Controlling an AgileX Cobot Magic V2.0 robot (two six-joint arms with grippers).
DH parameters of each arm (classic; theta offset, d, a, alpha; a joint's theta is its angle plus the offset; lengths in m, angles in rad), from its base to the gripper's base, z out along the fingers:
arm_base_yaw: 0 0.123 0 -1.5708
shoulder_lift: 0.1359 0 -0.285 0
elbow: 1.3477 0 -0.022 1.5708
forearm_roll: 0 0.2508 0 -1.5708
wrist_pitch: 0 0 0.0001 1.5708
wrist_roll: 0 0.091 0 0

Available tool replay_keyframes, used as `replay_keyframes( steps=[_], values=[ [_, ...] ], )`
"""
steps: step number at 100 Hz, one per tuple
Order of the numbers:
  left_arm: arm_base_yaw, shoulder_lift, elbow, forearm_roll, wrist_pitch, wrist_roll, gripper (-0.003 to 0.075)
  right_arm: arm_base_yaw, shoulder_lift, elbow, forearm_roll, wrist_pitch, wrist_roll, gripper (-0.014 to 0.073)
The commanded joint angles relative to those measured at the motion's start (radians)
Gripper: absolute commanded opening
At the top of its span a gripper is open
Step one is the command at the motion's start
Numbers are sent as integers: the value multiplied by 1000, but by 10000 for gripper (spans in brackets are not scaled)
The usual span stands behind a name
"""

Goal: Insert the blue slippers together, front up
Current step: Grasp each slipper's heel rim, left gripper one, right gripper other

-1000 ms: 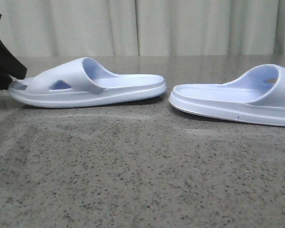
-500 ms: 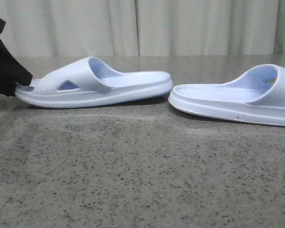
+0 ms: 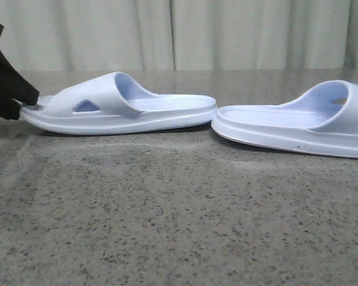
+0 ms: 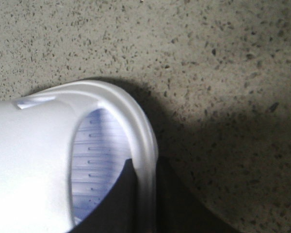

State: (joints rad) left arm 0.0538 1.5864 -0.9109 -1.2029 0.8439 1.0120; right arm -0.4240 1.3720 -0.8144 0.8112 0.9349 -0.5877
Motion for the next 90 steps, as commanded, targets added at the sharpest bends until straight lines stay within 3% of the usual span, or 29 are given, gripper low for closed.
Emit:
replay_keyframes(
  steps=[1,59,73,85,90],
  values=[
    [3,-31,-28,-64,32,13,261,-6,-22,-27,34,-10,-9,-104],
    [3,33,-28,-141,126,59,250,-6,-22,-27,43,-4,-9,-104],
    [3,33,-28,-141,127,59,163,-6,-22,-27,43,-2,-9,-104],
    [3,33,-28,-143,136,63,17,-6,-22,-27,43,-2,-9,-104],
    [3,30,-28,-143,136,65,15,-6,-22,-27,45,-2,-9,-104]
  ],
)
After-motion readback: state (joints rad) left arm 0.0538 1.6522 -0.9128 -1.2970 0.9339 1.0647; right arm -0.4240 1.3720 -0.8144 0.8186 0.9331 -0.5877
